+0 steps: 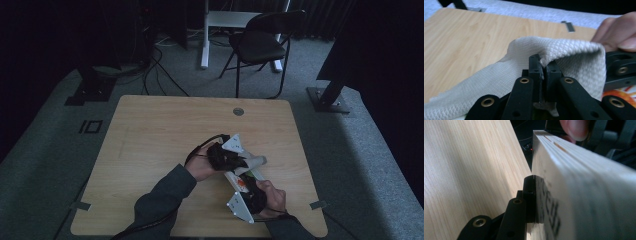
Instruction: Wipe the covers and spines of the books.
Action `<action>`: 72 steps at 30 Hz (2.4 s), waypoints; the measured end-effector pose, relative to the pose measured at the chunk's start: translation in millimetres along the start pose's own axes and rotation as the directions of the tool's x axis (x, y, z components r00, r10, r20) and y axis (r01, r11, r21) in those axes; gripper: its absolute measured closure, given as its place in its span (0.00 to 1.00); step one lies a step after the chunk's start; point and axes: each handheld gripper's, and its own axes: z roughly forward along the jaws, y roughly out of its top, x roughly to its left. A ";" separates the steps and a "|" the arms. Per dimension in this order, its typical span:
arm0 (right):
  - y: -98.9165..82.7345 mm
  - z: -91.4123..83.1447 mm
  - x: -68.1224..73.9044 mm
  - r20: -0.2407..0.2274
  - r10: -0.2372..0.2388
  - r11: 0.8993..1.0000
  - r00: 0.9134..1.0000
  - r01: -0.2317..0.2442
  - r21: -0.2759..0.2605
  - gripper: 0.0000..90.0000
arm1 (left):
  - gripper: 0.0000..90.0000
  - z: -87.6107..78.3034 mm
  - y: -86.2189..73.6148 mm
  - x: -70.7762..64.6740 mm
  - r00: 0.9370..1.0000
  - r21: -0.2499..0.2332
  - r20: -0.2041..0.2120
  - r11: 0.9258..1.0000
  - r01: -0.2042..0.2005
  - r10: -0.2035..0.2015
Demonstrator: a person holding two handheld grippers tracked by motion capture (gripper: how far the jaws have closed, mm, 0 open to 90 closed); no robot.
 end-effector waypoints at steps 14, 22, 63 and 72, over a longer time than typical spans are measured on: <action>-3.0 -0.1 -3.0 0.007 0.019 1.000 1.000 -0.019 0.001 0.87 | 0.97 -6.5 -8.8 7.9 0.998 0.007 -0.058 1.000 0.022 -0.021; -4.1 0.7 -2.7 -0.003 0.035 0.999 0.999 -0.035 0.005 0.87 | 0.97 -17.9 -14.9 12.8 0.994 -0.006 -0.103 0.999 0.040 -0.041; -11.0 3.9 -6.9 -0.006 0.075 0.997 0.997 -0.075 0.024 0.86 | 0.97 -51.3 -28.2 -12.2 0.996 -0.105 -0.087 0.994 -0.021 0.012; -9.5 3.7 -6.4 -0.014 0.072 0.997 0.997 -0.072 0.015 0.86 | 0.97 -54.4 -37.2 18.0 0.981 -0.123 -0.170 0.990 0.070 -0.091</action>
